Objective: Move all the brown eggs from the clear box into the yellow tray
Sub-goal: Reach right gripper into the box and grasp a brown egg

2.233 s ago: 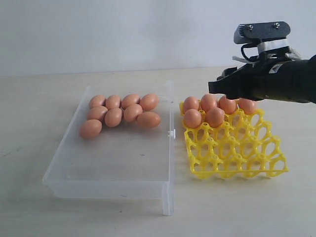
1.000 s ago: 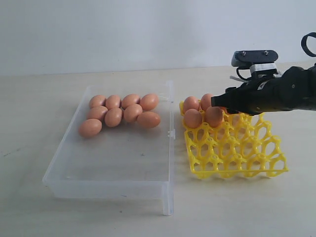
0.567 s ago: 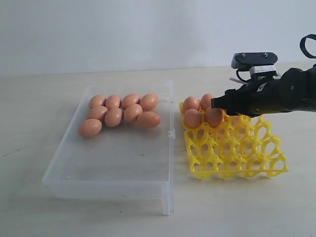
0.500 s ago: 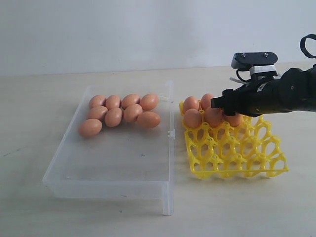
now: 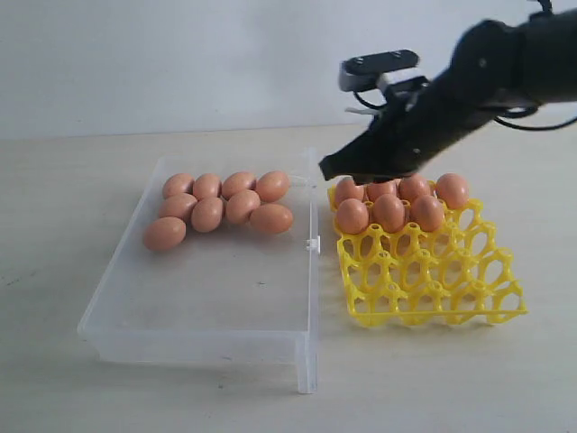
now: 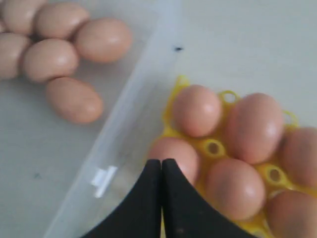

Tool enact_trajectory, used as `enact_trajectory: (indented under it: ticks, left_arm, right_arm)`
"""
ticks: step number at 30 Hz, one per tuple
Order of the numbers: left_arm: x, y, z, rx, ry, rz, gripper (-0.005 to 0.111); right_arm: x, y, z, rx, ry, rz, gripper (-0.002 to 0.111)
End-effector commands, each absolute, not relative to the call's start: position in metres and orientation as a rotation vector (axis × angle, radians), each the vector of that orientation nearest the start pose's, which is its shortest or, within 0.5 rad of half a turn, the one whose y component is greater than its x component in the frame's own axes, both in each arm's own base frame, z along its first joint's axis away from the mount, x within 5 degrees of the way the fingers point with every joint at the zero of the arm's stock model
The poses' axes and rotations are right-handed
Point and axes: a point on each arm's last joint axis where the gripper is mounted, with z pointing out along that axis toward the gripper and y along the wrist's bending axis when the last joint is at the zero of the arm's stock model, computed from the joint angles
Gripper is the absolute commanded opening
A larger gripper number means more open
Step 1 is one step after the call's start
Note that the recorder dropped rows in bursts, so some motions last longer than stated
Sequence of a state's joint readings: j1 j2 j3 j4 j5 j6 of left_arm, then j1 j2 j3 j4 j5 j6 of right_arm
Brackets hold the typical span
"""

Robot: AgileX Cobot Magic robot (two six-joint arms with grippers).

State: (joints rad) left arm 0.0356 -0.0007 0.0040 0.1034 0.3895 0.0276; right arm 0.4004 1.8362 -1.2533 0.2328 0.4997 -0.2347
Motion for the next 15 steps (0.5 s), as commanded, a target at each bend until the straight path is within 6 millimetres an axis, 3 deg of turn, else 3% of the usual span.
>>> enact_trajectory:
  ticks: [1, 3, 7, 15]
  left_arm:
    - [0.052, 0.005, 0.179, 0.055, 1.863, 0.136, 0.000]
    - [0.052, 0.005, 0.179, 0.055, 1.863, 0.136, 0.000]
    - [0.052, 0.005, 0.179, 0.055, 1.863, 0.136, 0.000]
    - [0.052, 0.005, 0.179, 0.055, 1.863, 0.136, 0.000]
  right_arm:
    - [0.359, 0.211, 0.234, -0.900, 2.503, 0.311, 0.001]
    - [0.361, 0.231, 0.238, -0.987, 2.488, 0.320, 0.002]
    - [0.367, 0.267, 0.231, -1.153, 2.420, 0.238, 0.016]
    - [0.387, 0.299, 0.195, -1.319, 2.332, 0.052, 0.054]
